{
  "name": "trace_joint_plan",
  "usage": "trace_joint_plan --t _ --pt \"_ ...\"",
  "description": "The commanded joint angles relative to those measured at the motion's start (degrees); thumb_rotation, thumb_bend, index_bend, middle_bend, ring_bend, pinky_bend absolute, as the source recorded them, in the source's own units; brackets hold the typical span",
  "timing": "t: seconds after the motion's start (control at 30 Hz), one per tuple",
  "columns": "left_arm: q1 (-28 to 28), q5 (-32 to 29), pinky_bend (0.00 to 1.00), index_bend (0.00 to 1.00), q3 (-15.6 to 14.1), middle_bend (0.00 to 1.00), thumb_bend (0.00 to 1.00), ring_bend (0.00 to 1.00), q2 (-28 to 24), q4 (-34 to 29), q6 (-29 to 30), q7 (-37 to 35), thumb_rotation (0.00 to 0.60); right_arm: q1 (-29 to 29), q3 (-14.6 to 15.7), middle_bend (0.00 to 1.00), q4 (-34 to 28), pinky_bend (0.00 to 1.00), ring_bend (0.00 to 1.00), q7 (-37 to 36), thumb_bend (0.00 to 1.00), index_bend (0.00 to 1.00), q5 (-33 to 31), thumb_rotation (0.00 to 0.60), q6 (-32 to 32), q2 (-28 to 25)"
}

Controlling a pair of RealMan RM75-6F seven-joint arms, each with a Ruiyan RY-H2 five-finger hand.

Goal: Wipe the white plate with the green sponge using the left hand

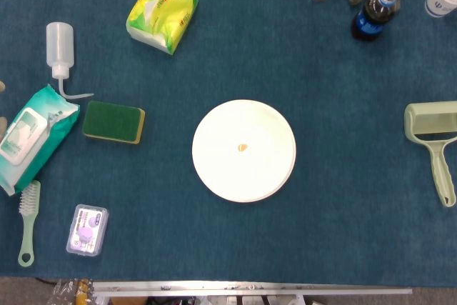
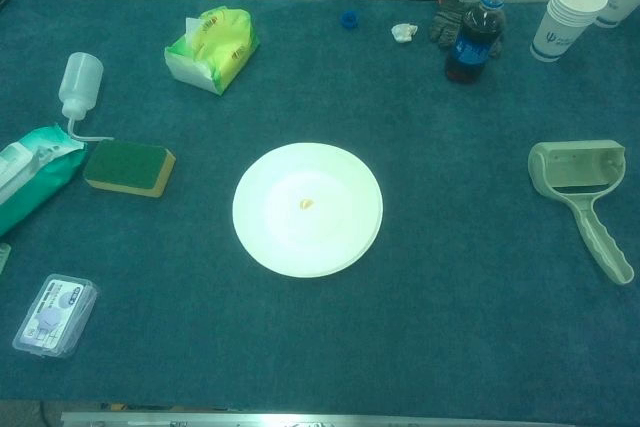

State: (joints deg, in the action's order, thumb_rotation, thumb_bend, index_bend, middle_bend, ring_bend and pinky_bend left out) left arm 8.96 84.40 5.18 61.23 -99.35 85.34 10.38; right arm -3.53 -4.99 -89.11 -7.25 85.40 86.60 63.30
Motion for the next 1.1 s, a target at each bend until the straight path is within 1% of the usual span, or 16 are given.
trace_joint_plan --t 0.03,0.33,0.5,0.67,0.8,0.93,1.1 --pt "0.01 -0.03 0.18 0.35 -0.07 0.31 0.29 0.20 0.10 0.16 -0.12 -0.10 0.600 0.08 0.04 0.32 0.02 0.40 0.21 -0.02 0.32 0.30 0.03 0.587 0.08 0.00" --pt "0.15 0.23 0.18 0.35 0.05 0.31 0.29 0.20 0.03 0.21 -0.12 -0.33 0.600 0.29 0.00 0.32 -0.19 0.40 0.21 -0.03 0.32 0.30 0.16 0.588 0.45 -0.24" --pt "1.20 1.07 0.18 0.35 -0.05 0.31 0.29 0.20 -0.34 -0.49 -1.64 -0.99 0.600 -0.09 -0.15 0.31 -0.50 0.40 0.21 0.40 0.32 0.30 0.23 0.586 0.01 -0.42" --pt "3.47 2.26 0.18 0.35 -0.15 0.31 0.29 0.20 -1.35 -1.95 -5.05 -1.72 0.600 -1.11 -0.53 0.31 -0.93 0.40 0.21 0.83 0.32 0.30 0.27 0.587 -1.21 -0.76" --pt "5.67 2.71 0.18 0.35 -0.12 0.31 0.29 0.20 -1.50 -2.90 -8.27 -1.08 0.600 -1.82 -0.88 0.31 -1.03 0.40 0.21 1.03 0.32 0.30 0.26 0.589 -1.83 -0.86" --pt "8.33 2.00 0.18 0.35 -0.24 0.30 0.29 0.20 -0.88 -2.94 -12.81 0.66 0.600 -2.35 -1.08 0.32 -0.84 0.40 0.21 0.96 0.32 0.30 0.07 0.587 -2.46 -0.75" --pt "11.24 -0.26 0.18 0.29 -0.61 0.24 0.28 0.18 0.85 -1.56 -18.40 3.35 0.595 -2.75 -1.18 0.32 -0.20 0.40 0.21 0.74 0.32 0.30 -0.27 0.588 -3.01 -0.45"
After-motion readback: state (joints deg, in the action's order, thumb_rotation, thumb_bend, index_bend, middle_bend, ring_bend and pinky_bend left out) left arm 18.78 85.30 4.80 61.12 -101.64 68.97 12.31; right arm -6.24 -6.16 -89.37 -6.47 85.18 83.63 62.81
